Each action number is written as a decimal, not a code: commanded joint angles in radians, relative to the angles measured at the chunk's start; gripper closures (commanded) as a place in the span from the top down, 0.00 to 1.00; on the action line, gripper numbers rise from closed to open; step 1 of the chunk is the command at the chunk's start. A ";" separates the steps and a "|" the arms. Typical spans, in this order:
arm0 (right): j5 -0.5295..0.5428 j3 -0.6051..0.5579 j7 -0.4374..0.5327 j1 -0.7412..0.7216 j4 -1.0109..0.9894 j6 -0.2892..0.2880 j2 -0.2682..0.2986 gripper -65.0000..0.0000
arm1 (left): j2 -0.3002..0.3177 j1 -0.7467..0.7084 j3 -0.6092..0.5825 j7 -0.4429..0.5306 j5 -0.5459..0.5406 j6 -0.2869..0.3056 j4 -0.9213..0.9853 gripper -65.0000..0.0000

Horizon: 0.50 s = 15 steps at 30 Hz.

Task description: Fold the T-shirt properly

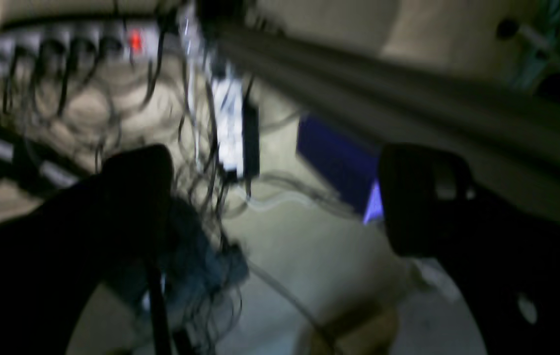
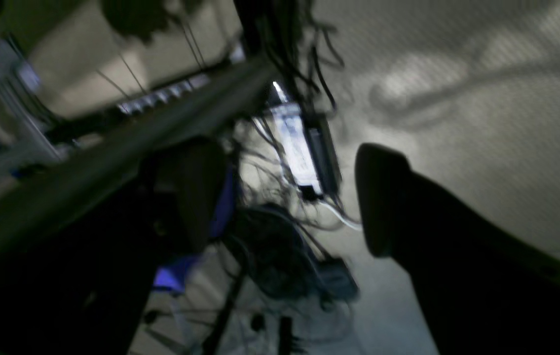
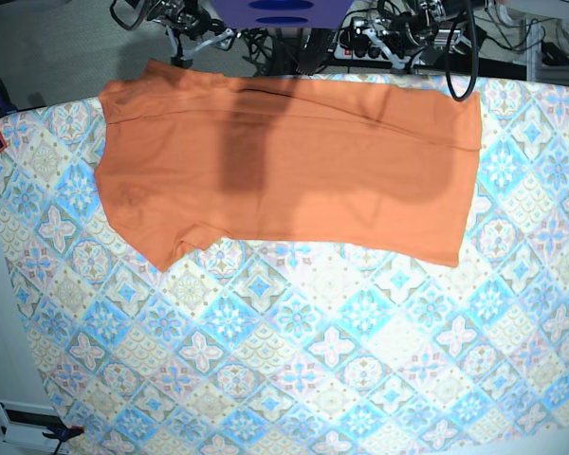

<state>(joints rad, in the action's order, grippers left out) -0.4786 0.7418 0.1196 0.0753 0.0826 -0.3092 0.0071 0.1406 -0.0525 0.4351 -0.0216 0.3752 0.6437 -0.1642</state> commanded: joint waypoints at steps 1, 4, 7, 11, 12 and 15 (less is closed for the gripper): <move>0.001 0.003 0.022 0.004 -0.007 0.002 -0.008 0.66 | 0.011 0.000 -0.002 0.033 0.015 -0.017 -0.002 1.00; -0.001 0.003 0.045 0.005 -0.007 0.083 -0.028 0.66 | 0.014 0.006 -0.002 0.059 0.067 -0.068 -0.004 0.80; -0.002 0.000 0.058 0.005 -0.008 0.130 -0.035 0.66 | 0.014 0.024 -0.002 0.061 0.118 -0.100 -0.008 0.57; -0.001 0.002 0.058 0.005 -0.008 0.130 -0.049 0.66 | 0.011 0.039 0.000 0.061 0.167 -0.144 -0.002 0.36; -0.001 0.002 0.058 0.005 -0.008 0.130 -0.055 0.66 | 0.009 0.039 0.000 0.061 0.173 -0.154 -0.002 0.34; -0.001 0.002 0.058 0.005 -0.008 0.130 -0.055 0.66 | -0.003 0.041 0.000 0.061 0.176 -0.170 -0.002 0.29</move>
<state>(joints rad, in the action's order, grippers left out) -0.4828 0.7418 0.1711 0.0776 0.0750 -0.1753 -0.0505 0.1387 -0.0113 0.4351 0.0338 0.5503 0.4664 -0.1635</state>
